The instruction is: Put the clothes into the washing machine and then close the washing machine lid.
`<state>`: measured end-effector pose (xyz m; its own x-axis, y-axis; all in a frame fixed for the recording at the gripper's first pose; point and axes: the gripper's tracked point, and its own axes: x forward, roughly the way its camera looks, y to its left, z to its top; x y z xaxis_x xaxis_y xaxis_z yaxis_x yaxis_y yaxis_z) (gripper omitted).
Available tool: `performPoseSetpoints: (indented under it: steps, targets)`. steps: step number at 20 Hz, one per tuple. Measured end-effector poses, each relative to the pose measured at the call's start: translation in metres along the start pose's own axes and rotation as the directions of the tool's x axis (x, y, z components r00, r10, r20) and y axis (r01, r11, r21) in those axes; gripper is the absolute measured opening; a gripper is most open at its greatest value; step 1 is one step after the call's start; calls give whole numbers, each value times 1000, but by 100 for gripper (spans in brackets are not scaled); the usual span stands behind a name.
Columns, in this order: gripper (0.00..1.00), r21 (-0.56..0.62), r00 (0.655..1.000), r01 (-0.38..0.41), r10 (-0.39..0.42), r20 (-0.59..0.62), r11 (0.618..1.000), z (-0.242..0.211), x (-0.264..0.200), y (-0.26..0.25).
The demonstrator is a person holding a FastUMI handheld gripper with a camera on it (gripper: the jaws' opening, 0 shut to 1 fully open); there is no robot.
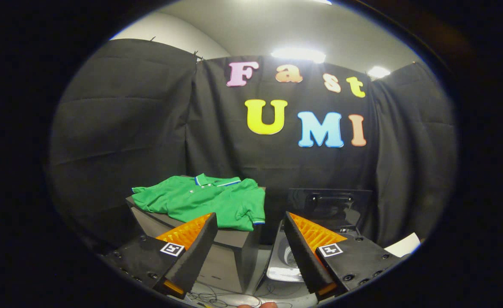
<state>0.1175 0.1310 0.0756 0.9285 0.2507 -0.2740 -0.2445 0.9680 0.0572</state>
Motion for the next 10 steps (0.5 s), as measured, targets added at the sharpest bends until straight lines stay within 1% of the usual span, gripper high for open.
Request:
performPoseSetpoints:
  steps: [2, 4, 5, 10]
  targets:
    - [98, 51, 995, -25, 29, -91, 998, -3, 17, 14]
    - [98, 86, 979, -59, 75, -189, 995, -12, 32, 29]
    - [98, 97, 972, -68, 88, -217, 993, -14, 41, 34]
    - [97, 86, 961, -51, 73, -267, 995, 3, 76, 44]
